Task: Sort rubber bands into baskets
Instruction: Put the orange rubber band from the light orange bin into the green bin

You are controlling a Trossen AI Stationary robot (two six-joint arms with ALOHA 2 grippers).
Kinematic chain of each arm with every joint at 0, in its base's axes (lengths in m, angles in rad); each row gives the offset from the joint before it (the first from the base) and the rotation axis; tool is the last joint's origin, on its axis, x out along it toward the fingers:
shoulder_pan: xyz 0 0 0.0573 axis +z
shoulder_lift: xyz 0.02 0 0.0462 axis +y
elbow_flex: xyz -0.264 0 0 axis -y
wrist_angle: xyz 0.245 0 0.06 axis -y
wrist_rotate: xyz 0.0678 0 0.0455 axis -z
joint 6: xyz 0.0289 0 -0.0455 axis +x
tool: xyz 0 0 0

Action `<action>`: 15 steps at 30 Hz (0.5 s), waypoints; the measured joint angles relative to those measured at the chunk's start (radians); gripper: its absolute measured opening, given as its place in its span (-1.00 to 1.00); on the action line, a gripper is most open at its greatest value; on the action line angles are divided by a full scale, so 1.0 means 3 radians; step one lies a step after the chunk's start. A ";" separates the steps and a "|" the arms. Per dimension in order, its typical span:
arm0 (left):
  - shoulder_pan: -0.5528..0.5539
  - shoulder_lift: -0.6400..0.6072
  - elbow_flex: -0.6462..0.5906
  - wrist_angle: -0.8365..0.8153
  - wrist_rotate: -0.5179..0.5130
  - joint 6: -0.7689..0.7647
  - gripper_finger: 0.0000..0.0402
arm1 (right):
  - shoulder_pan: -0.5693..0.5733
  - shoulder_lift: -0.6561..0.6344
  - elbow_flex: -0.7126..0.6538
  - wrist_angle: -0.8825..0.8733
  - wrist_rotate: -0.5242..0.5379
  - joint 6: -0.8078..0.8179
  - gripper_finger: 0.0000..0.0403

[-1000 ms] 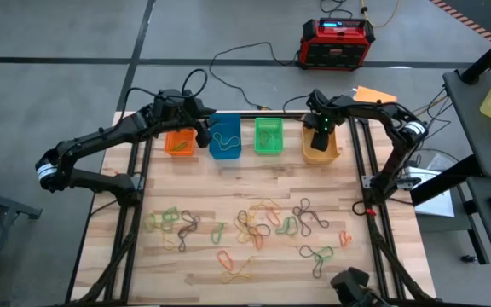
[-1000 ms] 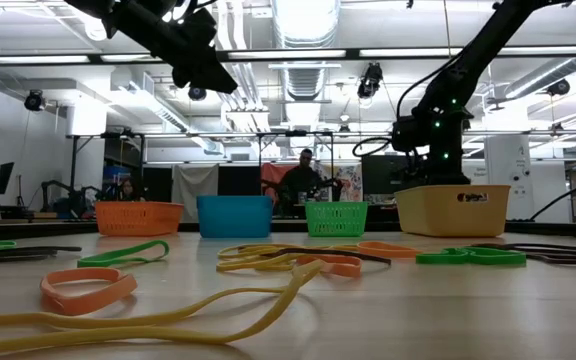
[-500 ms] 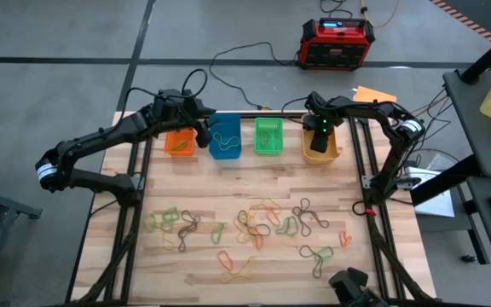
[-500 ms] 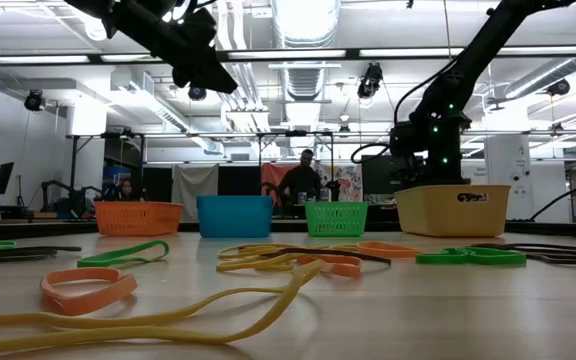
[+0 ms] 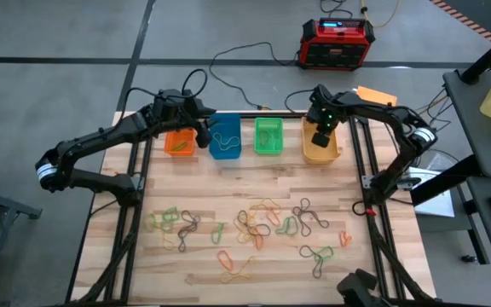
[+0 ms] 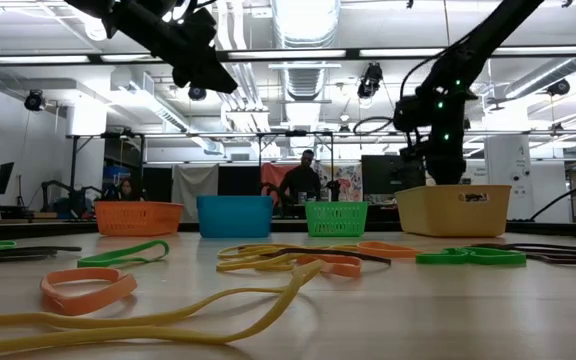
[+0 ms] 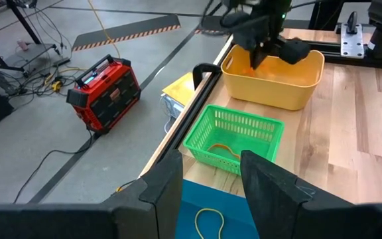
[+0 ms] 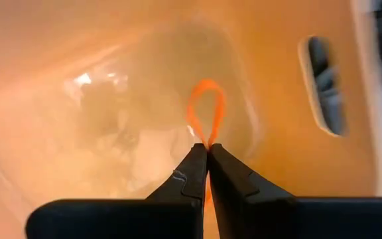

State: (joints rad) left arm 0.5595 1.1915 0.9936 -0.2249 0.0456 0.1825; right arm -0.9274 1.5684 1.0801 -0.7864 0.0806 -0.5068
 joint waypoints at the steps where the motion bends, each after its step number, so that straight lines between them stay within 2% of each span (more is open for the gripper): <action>1: -0.0003 0.0000 0.0000 0.0000 0.0000 0.0000 -0.32 | 0.0007 -0.0044 0.0000 -0.0004 -0.0009 0.0019 -0.96; 4: -0.0020 0.0000 0.0000 0.0000 0.0000 0.0001 -0.32 | 0.0067 -0.0213 0.0000 -0.0005 -0.0086 0.0060 -0.96; 7: -0.0031 0.0000 0.0000 0.0004 0.0001 0.0000 -0.32 | 0.0187 -0.0395 0.0032 0.0082 -0.0376 0.0137 -0.96; 11: -0.0031 0.0000 0.0000 0.0077 0.0001 0.0000 -0.32 | 0.0449 -0.0554 0.0041 0.0594 -0.0754 0.0331 -0.96; 15: -0.0050 0.0000 0.0000 0.0171 0.0000 -0.0023 -0.32 | 0.0750 -0.0496 0.0042 0.1256 -0.0822 0.0712 -0.96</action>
State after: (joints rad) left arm 0.5445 1.1915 0.9936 -0.1737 0.0456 0.1757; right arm -0.7024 1.4197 1.0927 -0.4097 -0.1661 -0.2931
